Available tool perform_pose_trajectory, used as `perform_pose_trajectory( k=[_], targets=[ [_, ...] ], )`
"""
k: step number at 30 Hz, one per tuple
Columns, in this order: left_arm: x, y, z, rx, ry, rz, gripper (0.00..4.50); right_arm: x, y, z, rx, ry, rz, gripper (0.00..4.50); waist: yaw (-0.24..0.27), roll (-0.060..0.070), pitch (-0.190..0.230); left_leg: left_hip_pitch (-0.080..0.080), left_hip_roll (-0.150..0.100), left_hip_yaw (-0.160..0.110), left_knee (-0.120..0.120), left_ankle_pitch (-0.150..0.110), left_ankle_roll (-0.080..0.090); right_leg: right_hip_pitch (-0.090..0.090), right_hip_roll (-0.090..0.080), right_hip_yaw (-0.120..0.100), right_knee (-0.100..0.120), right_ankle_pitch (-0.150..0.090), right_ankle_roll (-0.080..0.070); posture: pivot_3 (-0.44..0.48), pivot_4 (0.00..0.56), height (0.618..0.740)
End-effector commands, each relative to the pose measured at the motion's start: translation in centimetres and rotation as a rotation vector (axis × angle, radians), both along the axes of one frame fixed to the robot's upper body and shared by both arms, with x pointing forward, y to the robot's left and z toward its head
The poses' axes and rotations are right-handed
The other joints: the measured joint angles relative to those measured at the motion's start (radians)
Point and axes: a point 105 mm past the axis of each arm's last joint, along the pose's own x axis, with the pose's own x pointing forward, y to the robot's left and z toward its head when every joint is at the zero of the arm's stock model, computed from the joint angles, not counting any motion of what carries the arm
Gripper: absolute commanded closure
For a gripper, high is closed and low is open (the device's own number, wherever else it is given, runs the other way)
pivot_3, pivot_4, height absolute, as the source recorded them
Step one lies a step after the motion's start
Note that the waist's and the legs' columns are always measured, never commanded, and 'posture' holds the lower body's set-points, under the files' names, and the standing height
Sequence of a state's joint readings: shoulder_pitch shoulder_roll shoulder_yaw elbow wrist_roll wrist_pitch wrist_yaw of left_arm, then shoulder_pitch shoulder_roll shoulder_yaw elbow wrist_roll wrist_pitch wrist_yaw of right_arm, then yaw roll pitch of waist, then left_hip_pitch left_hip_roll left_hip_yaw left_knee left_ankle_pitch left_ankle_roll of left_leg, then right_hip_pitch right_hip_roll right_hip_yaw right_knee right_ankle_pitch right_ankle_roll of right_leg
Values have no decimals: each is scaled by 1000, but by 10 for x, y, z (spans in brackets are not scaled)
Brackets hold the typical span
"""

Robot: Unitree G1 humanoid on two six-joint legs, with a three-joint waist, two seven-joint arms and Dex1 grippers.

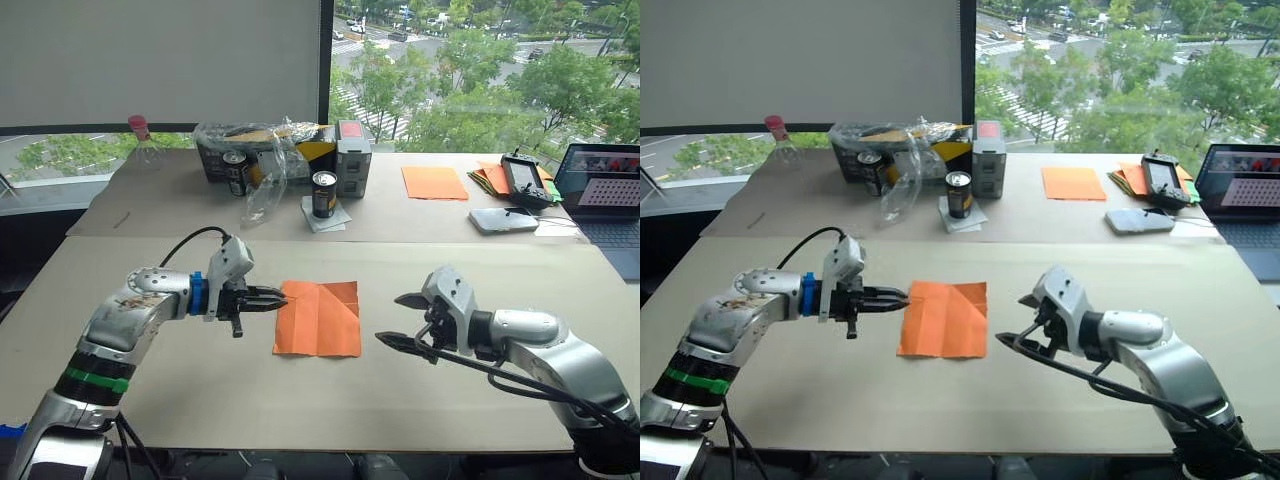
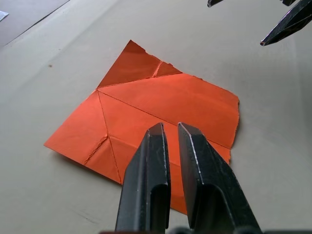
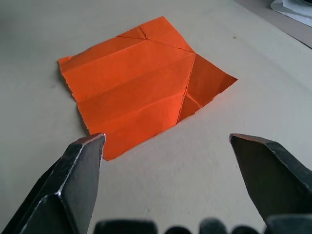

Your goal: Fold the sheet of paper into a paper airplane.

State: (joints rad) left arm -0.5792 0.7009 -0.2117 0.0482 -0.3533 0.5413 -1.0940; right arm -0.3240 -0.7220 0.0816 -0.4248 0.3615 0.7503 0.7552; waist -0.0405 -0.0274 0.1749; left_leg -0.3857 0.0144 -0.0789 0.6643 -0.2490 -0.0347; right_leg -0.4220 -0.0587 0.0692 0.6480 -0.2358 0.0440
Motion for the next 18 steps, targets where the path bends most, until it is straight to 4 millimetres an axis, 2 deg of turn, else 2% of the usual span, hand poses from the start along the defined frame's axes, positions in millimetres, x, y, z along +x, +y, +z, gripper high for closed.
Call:
perform_pose_trajectory(
  k=[1,4,6,8,9,11,14,15,18],
  targets=[
    [6,-10,-4,7,-36,0,4476,15,-6,7,-20,-55,-74,0,-1,0,0,-1,0,0,0,0,0,-1,0,0,0,0,0,0,150,730],
    [1,-19,-20,21,-2,6,4476,26,-6,3,-38,-53,-89,0,-2,0,0,-1,0,0,0,0,0,-1,0,0,0,0,0,0,150,730],
    [1,-20,-24,14,10,32,4476,32,-5,4,-36,-54,-94,0,-4,0,0,-1,0,0,0,0,0,-1,0,0,0,0,0,0,150,730],
    [1,-16,-31,32,20,65,4500,40,-2,3,-64,-61,-79,602,-5,0,0,-1,0,0,0,0,0,-1,0,0,1,0,0,0,150,730],
    [0,-14,-35,50,23,73,4500,44,-2,0,-96,-69,-69,705,-5,0,0,-1,0,0,0,0,0,-1,0,0,1,0,0,0,150,730],
    [-3,-12,-42,80,29,76,4500,54,-2,-3,-143,-88,-58,1614,-4,0,0,0,0,0,0,0,0,-1,0,0,1,0,0,0,150,730],
    [-7,-8,-52,123,31,82,4500,69,2,-11,-216,-108,-8,2444,-4,0,0,0,0,0,0,0,0,0,0,0,1,0,0,0,150,730],
    [-7,-7,-54,133,29,85,4500,71,3,-15,-245,-107,13,2963,-4,0,0,0,0,0,0,0,0,0,0,0,1,0,0,0,150,730],
    [-7,-3,-61,145,37,112,4500,78,16,-20,-244,-104,93,4008,-4,0,0,1,0,0,0,0,0,0,0,0,1,0,0,0,150,730]
  ],
)
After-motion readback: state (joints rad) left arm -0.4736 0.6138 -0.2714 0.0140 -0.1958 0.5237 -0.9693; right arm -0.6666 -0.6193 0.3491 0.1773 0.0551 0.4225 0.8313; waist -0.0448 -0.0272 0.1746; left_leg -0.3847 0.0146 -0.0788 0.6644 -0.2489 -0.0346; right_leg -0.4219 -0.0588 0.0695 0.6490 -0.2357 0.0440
